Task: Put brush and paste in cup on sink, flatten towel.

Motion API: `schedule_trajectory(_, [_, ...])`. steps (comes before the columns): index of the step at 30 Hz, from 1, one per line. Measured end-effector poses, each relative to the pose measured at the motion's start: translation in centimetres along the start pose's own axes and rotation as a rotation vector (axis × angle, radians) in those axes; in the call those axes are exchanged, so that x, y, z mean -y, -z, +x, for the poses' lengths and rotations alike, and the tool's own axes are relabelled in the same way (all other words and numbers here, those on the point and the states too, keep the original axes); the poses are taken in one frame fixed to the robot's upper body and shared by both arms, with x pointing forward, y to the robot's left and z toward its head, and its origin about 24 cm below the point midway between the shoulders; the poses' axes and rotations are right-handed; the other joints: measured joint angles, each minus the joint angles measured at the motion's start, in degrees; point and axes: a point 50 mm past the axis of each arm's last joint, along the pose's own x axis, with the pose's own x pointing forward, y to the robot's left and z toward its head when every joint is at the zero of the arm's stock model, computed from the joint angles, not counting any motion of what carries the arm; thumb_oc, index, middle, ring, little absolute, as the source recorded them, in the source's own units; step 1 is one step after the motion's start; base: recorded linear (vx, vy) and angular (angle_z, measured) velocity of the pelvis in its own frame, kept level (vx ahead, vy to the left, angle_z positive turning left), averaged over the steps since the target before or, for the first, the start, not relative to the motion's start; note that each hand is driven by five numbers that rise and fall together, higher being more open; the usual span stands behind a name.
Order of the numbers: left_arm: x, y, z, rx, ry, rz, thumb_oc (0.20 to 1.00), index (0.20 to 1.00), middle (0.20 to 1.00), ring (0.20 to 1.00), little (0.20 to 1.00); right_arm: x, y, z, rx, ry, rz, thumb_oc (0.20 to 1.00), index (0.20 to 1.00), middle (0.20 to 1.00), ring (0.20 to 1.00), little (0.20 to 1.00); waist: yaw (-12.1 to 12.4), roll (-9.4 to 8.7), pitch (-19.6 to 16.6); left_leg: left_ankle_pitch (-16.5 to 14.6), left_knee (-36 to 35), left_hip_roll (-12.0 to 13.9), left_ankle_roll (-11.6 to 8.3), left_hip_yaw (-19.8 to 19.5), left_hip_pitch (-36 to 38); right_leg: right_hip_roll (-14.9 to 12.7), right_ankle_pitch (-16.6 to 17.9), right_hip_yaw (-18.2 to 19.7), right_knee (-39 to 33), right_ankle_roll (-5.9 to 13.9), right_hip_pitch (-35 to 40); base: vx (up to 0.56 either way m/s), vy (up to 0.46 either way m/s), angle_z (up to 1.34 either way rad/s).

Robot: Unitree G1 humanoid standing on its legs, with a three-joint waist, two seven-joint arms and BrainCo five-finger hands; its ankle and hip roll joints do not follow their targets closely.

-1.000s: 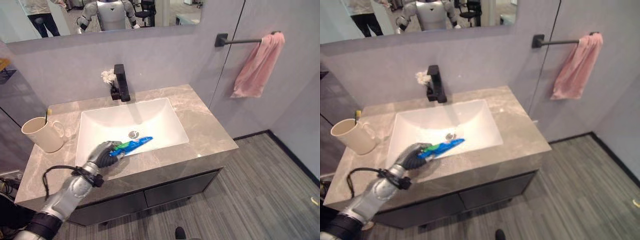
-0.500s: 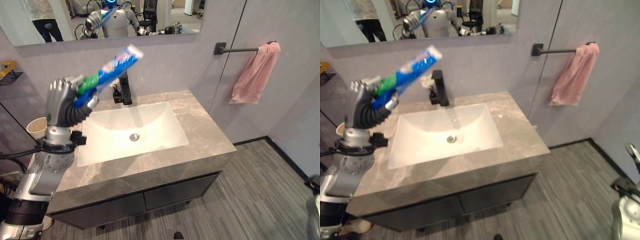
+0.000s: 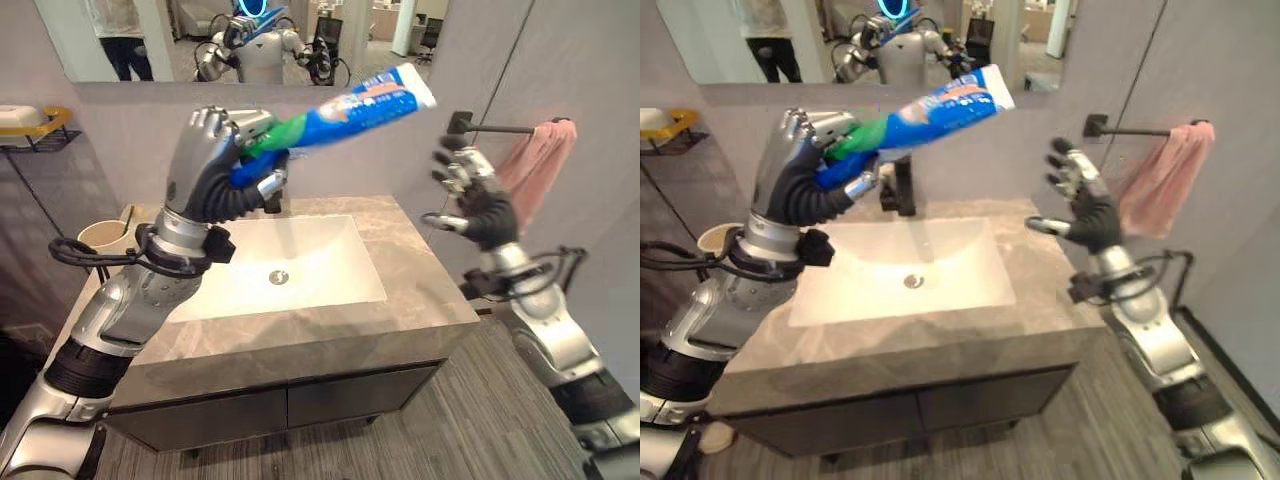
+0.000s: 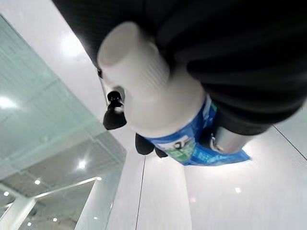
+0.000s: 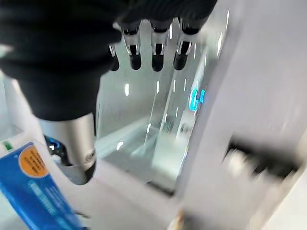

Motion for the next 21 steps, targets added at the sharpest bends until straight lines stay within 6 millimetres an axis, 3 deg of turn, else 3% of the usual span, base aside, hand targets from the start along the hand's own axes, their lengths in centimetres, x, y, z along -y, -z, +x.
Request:
schedule_trajectory(3, [-0.3,-0.1,0.5,0.002,-0.021,-0.030,0.200,0.200,0.200,0.200,0.200,-3.2,-0.1,2.3,0.039,-0.104,0.176,1.000,1.000,1.000,1.000,1.000,1.6,0.04,0.5,0.0,0.0,0.1,-0.06,-0.1,0.0,0.0,-0.1,-0.3,0.0,-0.11,0.2,0.00,0.016,0.06])
schedule_trajectory(6, [-0.4,-0.3,0.7,0.006,-0.034,-0.062,0.200,0.200,0.200,0.200,0.200,-5.2,-0.4,3.7,0.070,-0.152,0.291,1.000,1.000,1.000,1.000,1.000,2.8,0.08,0.9,0.1,0.0,0.1,-0.13,-1.6,-0.1,-0.2,-0.5,-1.5,0.0,-0.07,0.6,0.01,0.019,0.20])
schedule_trajectory(16, [-0.1,-0.2,0.4,-0.030,-0.054,-0.135,0.200,0.200,0.200,0.200,0.200,-7.8,-1.0,4.1,0.117,-0.208,0.549,1.000,1.000,1.000,1.000,1.000,5.2,0.54,3.1,0.1,0.0,0.0,-0.17,-3.2,-1.3,-0.4,-1.3,-3.3,0.0,-0.10,0.5,0.01,0.013,0.11])
schedule_trajectory(21, [1.1,0.3,-1.5,-0.138,-0.057,-0.261,0.200,0.200,0.200,0.200,0.200,-8.8,-2.3,4.8,0.202,-0.220,0.611,1.000,1.000,1.000,1.000,1.000,5.9,0.56,3.2,0.1,0.0,0.1,-0.18,-3.3,-2.1,-0.4,-1.3,-3.5,0.0,-0.15,-0.3,0.00,0.002,0.01])
